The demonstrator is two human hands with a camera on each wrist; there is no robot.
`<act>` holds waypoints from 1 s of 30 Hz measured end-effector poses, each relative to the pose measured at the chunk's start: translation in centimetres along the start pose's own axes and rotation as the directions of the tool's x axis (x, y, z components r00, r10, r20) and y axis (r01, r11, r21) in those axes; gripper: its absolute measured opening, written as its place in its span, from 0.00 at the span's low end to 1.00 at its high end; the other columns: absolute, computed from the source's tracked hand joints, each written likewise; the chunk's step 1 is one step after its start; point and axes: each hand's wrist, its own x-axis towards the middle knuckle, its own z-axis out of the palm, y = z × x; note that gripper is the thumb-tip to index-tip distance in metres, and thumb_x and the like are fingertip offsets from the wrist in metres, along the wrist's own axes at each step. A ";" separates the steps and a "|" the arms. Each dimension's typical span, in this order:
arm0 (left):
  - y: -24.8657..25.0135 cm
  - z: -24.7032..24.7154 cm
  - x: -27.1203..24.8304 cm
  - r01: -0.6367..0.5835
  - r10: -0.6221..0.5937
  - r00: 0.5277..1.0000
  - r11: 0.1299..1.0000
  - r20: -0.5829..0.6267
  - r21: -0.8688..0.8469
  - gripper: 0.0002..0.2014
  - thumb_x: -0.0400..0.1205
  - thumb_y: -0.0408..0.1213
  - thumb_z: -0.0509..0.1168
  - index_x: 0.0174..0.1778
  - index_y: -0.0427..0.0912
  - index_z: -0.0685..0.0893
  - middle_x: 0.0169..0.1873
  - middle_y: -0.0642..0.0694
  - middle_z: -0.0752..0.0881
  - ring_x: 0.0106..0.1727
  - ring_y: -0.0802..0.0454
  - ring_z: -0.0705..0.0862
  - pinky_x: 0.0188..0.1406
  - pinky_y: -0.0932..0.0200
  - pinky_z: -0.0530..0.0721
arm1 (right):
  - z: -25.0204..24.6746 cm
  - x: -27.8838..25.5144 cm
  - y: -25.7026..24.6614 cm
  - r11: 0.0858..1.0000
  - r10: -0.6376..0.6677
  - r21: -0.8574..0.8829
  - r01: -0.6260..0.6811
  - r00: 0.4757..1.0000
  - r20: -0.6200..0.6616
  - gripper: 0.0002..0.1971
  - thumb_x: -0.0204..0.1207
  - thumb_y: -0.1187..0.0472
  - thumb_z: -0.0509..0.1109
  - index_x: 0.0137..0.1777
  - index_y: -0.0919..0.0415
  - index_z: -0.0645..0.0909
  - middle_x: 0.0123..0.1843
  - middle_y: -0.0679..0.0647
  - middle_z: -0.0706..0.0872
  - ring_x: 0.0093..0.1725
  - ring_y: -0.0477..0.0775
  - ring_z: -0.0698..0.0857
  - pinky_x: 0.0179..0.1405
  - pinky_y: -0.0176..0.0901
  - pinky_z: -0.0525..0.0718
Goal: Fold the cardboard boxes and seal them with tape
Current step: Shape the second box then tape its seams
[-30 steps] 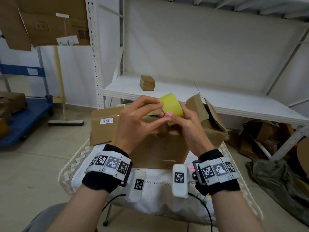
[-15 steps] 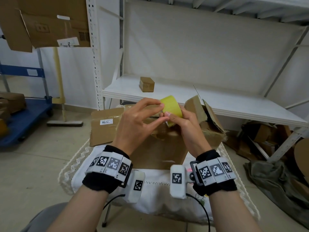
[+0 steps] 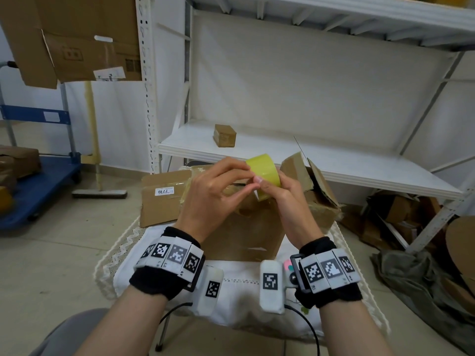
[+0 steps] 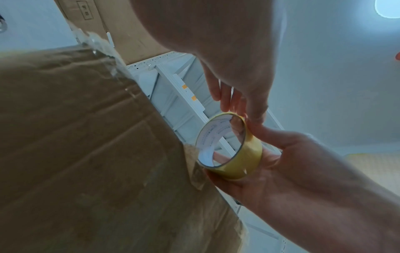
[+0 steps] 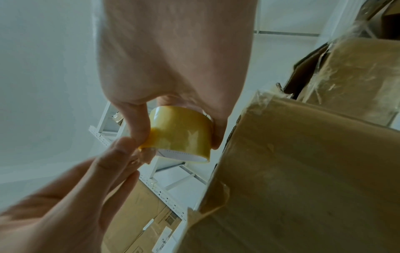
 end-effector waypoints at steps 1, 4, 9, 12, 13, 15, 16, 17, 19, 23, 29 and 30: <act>0.0 -0.1 0.0 0.025 -0.024 0.999 1.000 0.022 -0.018 0.08 0.85 0.38 0.70 0.53 0.38 0.91 0.52 0.46 0.88 0.53 0.53 0.87 0.52 0.54 0.87 | 0.0 -0.2 -0.1 1.000 -0.003 -0.009 0.003 1.000 0.001 0.13 0.80 0.61 0.74 0.63 0.59 0.88 0.58 0.55 0.90 0.57 0.50 0.86 0.55 0.41 0.81; -0.1 -0.1 0.2 0.093 -0.089 0.992 0.995 0.084 -0.043 0.12 0.87 0.31 0.65 0.65 0.39 0.88 0.58 0.44 0.84 0.59 0.53 0.84 0.59 0.53 0.84 | 0.1 -0.4 -0.3 0.999 -0.015 -0.042 0.015 1.000 0.001 0.12 0.77 0.55 0.77 0.59 0.56 0.89 0.60 0.55 0.90 0.58 0.50 0.87 0.54 0.38 0.81; -0.4 -0.2 0.3 0.076 -0.071 0.994 0.996 0.087 -0.056 0.14 0.84 0.33 0.70 0.65 0.39 0.88 0.59 0.45 0.84 0.60 0.52 0.84 0.59 0.50 0.86 | 0.3 -0.4 -0.1 0.995 -0.031 -0.090 0.030 0.999 -0.011 0.25 0.73 0.41 0.78 0.67 0.52 0.87 0.70 0.56 0.86 0.69 0.58 0.84 0.63 0.50 0.86; -0.3 -0.3 0.2 0.036 -0.034 0.999 0.998 0.039 -0.056 0.11 0.83 0.34 0.72 0.61 0.40 0.91 0.57 0.46 0.86 0.57 0.52 0.87 0.55 0.49 0.87 | 0.3 -0.5 -0.2 0.994 -0.060 -0.094 0.060 0.998 -0.007 0.18 0.74 0.41 0.77 0.59 0.48 0.91 0.69 0.58 0.86 0.70 0.62 0.84 0.62 0.51 0.86; -0.2 -0.3 0.1 0.028 -0.027 0.999 0.998 0.032 -0.047 0.11 0.82 0.34 0.73 0.60 0.40 0.91 0.57 0.46 0.87 0.56 0.52 0.87 0.54 0.49 0.88 | 0.3 -0.5 -0.2 0.994 -0.064 -0.091 0.063 0.998 -0.007 0.18 0.74 0.41 0.77 0.59 0.48 0.91 0.69 0.59 0.86 0.70 0.63 0.84 0.62 0.51 0.86; 0.0 -0.2 0.0 0.013 -0.012 1.000 0.999 0.021 -0.031 0.10 0.82 0.33 0.73 0.58 0.39 0.92 0.57 0.46 0.87 0.55 0.52 0.88 0.52 0.49 0.89 | 0.3 -0.5 -0.2 0.993 -0.064 -0.096 0.062 0.998 -0.017 0.23 0.72 0.37 0.78 0.61 0.50 0.90 0.70 0.61 0.85 0.71 0.64 0.83 0.67 0.57 0.85; 0.1 -0.1 -0.1 0.005 -0.005 1.000 1.000 0.014 -0.025 0.10 0.82 0.33 0.74 0.58 0.39 0.92 0.57 0.46 0.87 0.55 0.51 0.88 0.52 0.49 0.89 | 0.4 -0.5 -0.2 0.993 -0.063 -0.098 0.060 0.998 -0.025 0.26 0.71 0.36 0.78 0.63 0.52 0.90 0.71 0.62 0.85 0.72 0.65 0.82 0.68 0.60 0.85; 0.2 -0.1 -0.1 -0.003 0.003 1.000 1.000 0.006 -0.019 0.09 0.82 0.32 0.74 0.57 0.38 0.92 0.57 0.45 0.88 0.54 0.51 0.88 0.51 0.49 0.89 | 0.5 -0.5 -0.2 0.993 -0.062 -0.098 0.059 0.998 -0.032 0.28 0.71 0.35 0.78 0.64 0.54 0.89 0.70 0.62 0.85 0.71 0.65 0.83 0.67 0.59 0.85; 0.3 -0.1 -0.1 -0.022 0.022 1.000 1.000 -0.003 -0.006 0.09 0.82 0.32 0.74 0.57 0.37 0.92 0.57 0.44 0.88 0.53 0.51 0.88 0.50 0.49 0.89 | 0.5 -0.5 -0.2 0.994 -0.065 -0.085 0.062 0.997 -0.038 0.28 0.73 0.38 0.77 0.64 0.57 0.89 0.66 0.61 0.88 0.65 0.60 0.86 0.60 0.53 0.85; 0.2 0.0 -0.1 -0.066 0.066 0.998 0.997 0.015 0.026 0.08 0.83 0.33 0.72 0.56 0.37 0.92 0.57 0.42 0.89 0.53 0.47 0.89 0.49 0.47 0.90 | 0.5 -0.7 -0.6 0.998 -0.061 -0.034 0.060 0.998 -0.023 0.22 0.75 0.48 0.75 0.62 0.63 0.88 0.54 0.54 0.91 0.53 0.48 0.87 0.51 0.40 0.83; 0.0 0.3 -0.4 -0.093 0.094 0.995 0.995 -0.031 0.046 0.05 0.81 0.32 0.74 0.51 0.36 0.93 0.53 0.41 0.90 0.52 0.46 0.90 0.48 0.47 0.89 | 0.4 -0.8 -0.6 0.998 -0.050 -0.031 0.050 0.999 0.001 0.21 0.76 0.50 0.73 0.61 0.64 0.87 0.48 0.49 0.91 0.48 0.45 0.86 0.48 0.36 0.82; 0.2 0.3 -0.4 -0.085 0.087 0.995 0.995 -0.047 0.044 0.04 0.81 0.32 0.74 0.49 0.36 0.93 0.51 0.42 0.90 0.50 0.47 0.90 0.48 0.48 0.89 | 0.5 -0.8 -0.7 0.998 -0.045 -0.034 0.045 0.999 0.005 0.19 0.76 0.50 0.73 0.60 0.63 0.88 0.47 0.48 0.91 0.47 0.44 0.86 0.47 0.35 0.82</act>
